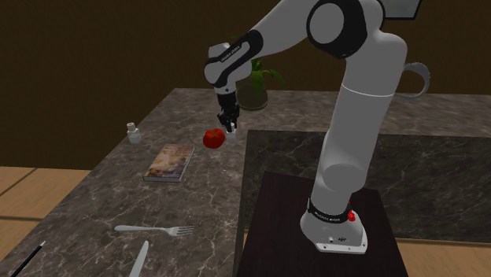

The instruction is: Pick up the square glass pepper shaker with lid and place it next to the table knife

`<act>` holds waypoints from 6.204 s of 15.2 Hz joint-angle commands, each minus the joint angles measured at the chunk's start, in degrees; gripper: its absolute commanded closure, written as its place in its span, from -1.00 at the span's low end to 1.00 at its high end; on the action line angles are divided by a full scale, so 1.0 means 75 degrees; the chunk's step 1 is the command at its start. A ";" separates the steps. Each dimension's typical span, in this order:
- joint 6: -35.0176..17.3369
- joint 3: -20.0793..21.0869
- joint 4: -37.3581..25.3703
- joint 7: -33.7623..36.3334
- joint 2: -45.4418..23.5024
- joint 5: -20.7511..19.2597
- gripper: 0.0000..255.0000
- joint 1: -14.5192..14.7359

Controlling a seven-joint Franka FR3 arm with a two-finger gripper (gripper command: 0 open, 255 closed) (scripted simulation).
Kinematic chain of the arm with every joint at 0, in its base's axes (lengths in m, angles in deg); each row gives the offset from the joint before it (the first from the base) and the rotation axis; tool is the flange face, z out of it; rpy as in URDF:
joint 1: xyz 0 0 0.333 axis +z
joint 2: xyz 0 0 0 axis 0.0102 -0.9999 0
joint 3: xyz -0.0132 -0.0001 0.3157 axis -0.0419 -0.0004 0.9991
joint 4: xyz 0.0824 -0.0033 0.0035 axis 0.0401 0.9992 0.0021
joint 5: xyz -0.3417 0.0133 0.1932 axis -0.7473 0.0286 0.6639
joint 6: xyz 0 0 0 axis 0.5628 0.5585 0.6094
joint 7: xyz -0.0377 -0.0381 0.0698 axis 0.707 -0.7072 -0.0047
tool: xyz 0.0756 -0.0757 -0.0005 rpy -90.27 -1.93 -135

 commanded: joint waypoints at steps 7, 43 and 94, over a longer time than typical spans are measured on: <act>0.0825 0.0039 -0.0482 0.0093 0.0367 -0.0130 1.00 0.0015; 0.2879 0.2020 -0.0372 0.3068 0.2516 0.0178 1.00 0.1112; 0.1977 0.6540 -0.4999 1.0809 -0.2535 0.0473 1.00 0.4607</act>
